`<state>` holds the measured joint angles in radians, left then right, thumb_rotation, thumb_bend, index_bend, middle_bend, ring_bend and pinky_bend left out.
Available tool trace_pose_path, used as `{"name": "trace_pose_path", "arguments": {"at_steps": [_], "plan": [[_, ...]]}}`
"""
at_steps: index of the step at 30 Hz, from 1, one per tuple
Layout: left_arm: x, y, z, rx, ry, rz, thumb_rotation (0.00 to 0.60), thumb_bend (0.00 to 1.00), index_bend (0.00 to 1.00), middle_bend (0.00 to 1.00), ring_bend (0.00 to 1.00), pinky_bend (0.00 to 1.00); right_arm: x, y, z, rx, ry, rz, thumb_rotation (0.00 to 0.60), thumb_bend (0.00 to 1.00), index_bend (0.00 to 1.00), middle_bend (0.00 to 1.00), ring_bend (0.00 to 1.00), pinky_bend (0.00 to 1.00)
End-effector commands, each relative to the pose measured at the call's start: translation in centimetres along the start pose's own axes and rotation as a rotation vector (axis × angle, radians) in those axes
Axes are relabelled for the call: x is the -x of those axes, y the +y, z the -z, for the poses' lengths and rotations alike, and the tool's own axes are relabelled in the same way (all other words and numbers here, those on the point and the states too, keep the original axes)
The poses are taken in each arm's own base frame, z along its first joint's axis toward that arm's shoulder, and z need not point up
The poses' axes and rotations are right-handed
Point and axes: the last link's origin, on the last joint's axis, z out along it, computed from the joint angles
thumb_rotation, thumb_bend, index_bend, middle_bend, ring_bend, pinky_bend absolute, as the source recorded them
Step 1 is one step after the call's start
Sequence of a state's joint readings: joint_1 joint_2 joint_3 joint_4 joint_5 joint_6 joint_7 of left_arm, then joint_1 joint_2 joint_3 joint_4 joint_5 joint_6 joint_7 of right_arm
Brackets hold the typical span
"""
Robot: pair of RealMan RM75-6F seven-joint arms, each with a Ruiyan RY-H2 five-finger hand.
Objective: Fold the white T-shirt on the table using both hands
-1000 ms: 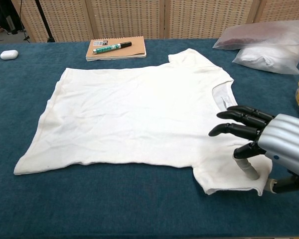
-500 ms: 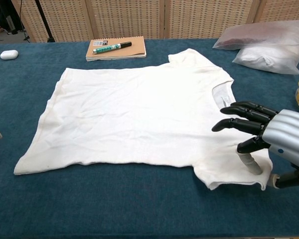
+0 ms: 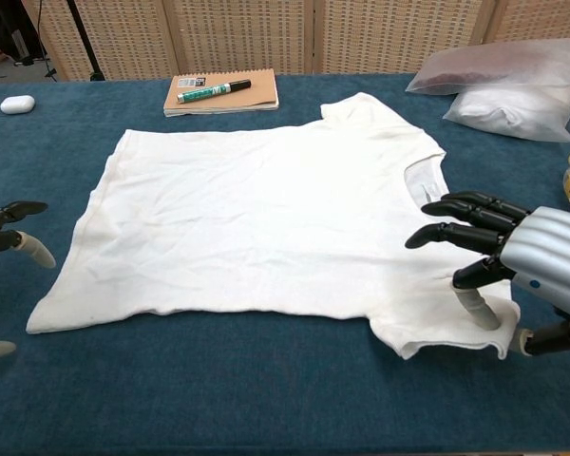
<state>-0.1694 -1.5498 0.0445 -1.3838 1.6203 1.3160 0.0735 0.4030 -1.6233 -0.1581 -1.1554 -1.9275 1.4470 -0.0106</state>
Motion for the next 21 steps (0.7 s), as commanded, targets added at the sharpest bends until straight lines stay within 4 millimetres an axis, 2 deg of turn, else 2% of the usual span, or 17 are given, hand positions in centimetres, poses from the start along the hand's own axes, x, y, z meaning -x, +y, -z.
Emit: {"name": "trace_pose_path", "arguments": {"at_steps": [1, 6, 15, 21], "plan": [[0.1, 0.9, -0.8, 0.007, -0.013, 0.005, 0.600, 0.14, 0.35, 0.00, 0.00, 0.00, 0.0, 0.0, 0.0, 0.000, -0.001, 0.002, 0.600, 0.83, 0.70, 0.19, 0.00, 0.00], [0.3, 1.4, -1.2, 0.003, -0.031, -0.002, 0.600, 0.19, 0.37, 0.00, 0.00, 0.00, 0.0, 0.1, 0.0, 0.001, 0.000, 0.005, 0.600, 0.83, 0.70, 0.19, 0.00, 0.00], [0.7, 1.2, -1.6, -0.017, -0.052, 0.015, 0.600, 0.21, 0.39, 0.00, 0.00, 0.00, -0.1, 0.4, -0.1, 0.012, 0.003, -0.004, 0.600, 0.83, 0.70, 0.19, 0.00, 0.00], [0.9, 1.2, -1.8, -0.015, -0.060, 0.003, 0.600, 0.31, 0.40, 0.00, 0.00, 0.00, -0.2, 0.4, -0.1, 0.012, 0.003, -0.004, 0.600, 0.83, 0.70, 0.19, 0.00, 0.00]]}}
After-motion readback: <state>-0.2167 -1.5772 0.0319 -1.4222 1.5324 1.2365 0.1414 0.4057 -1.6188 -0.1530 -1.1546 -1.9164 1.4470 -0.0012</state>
